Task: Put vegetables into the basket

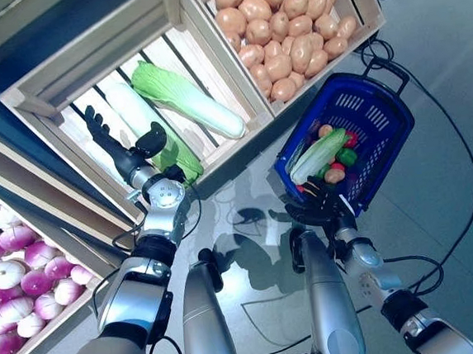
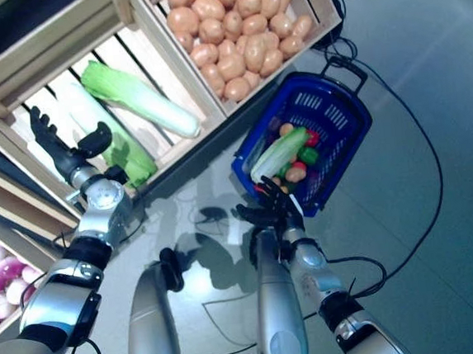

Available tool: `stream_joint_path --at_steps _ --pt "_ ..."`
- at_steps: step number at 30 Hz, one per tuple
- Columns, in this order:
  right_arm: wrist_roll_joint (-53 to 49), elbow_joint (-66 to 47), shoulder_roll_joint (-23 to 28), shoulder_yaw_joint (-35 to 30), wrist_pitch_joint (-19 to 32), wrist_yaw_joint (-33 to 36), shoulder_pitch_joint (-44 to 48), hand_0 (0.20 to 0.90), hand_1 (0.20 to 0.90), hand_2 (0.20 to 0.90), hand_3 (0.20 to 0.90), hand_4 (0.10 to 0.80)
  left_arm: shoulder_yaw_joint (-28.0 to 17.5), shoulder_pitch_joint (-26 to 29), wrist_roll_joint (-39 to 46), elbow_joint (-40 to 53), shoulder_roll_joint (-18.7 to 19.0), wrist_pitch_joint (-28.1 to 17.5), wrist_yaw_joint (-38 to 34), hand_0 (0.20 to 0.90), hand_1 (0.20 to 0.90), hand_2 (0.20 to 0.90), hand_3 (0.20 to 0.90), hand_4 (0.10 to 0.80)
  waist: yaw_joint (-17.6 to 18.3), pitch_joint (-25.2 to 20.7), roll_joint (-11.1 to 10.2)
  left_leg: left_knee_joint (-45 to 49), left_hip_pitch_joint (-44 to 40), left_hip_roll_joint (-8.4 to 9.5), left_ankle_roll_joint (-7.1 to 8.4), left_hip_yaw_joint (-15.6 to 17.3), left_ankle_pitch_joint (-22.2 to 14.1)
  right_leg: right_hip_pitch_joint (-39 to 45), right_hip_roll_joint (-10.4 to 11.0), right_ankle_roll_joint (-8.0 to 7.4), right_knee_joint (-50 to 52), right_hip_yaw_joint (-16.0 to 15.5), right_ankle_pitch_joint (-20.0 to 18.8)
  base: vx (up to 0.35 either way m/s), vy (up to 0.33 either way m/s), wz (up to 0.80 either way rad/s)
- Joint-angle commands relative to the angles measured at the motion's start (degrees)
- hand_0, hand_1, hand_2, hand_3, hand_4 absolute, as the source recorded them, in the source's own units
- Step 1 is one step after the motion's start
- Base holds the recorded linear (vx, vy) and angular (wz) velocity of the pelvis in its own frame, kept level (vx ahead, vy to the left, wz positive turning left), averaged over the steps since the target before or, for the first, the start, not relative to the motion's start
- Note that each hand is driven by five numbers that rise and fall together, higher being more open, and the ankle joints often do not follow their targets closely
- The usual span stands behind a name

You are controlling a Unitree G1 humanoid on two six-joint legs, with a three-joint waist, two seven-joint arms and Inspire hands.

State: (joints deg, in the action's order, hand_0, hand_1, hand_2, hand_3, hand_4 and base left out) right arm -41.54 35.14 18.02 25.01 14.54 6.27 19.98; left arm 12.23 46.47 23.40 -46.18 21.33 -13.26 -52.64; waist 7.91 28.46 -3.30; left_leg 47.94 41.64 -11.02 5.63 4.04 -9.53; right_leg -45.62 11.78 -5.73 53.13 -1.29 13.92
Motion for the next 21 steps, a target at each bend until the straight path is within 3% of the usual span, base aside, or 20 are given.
stream_joint_path --at_steps 1,9,16,21 --pt "-3.46 -4.33 0.44 0.27 5.13 2.29 2.07 0.900 0.900 0.900 0.900 0.800 3.19 7.54 -0.16 -1.18 4.26 -1.00 -0.40 0.900 0.900 0.900 0.900 0.800 -0.29 -2.34 0.71 8.19 -1.00 -2.00 0.70 -2.24 -11.43 2.06 2.51 -0.94 -0.22 3.09 0.83 -0.018 -0.021 -0.04" --pt "-5.46 -3.20 1.88 -1.08 4.67 3.10 5.25 0.900 0.900 0.900 0.900 0.800 4.52 13.20 8.22 -8.33 6.18 2.35 7.57 0.900 0.900 0.900 0.900 0.800 0.60 -1.08 0.07 13.91 5.83 -2.29 0.45 -3.48 -12.87 -4.65 1.74 -1.14 3.69 3.82 0.81 -0.025 -0.012 -0.08" --pt "-7.82 -1.14 1.93 -1.27 5.34 1.58 7.27 0.900 0.900 0.900 0.900 0.800 4.32 14.44 14.91 -14.96 6.12 4.57 11.33 0.900 0.900 0.900 0.900 0.800 0.74 -0.65 -0.19 16.07 8.53 -2.44 0.38 -3.99 -13.32 -7.26 1.66 -1.14 5.44 3.62 0.96 -0.020 -0.020 -0.04" --pt "-8.90 -0.09 1.40 -0.97 5.63 1.94 10.17 0.900 0.900 0.900 0.900 0.800 4.55 14.76 20.44 -20.34 5.12 9.47 14.28 0.900 0.900 0.900 0.900 0.800 0.52 -0.61 -0.50 16.99 9.51 -2.42 0.53 -4.13 -13.59 -8.26 1.89 -1.05 6.31 3.09 1.16 -0.003 -0.043 0.00"
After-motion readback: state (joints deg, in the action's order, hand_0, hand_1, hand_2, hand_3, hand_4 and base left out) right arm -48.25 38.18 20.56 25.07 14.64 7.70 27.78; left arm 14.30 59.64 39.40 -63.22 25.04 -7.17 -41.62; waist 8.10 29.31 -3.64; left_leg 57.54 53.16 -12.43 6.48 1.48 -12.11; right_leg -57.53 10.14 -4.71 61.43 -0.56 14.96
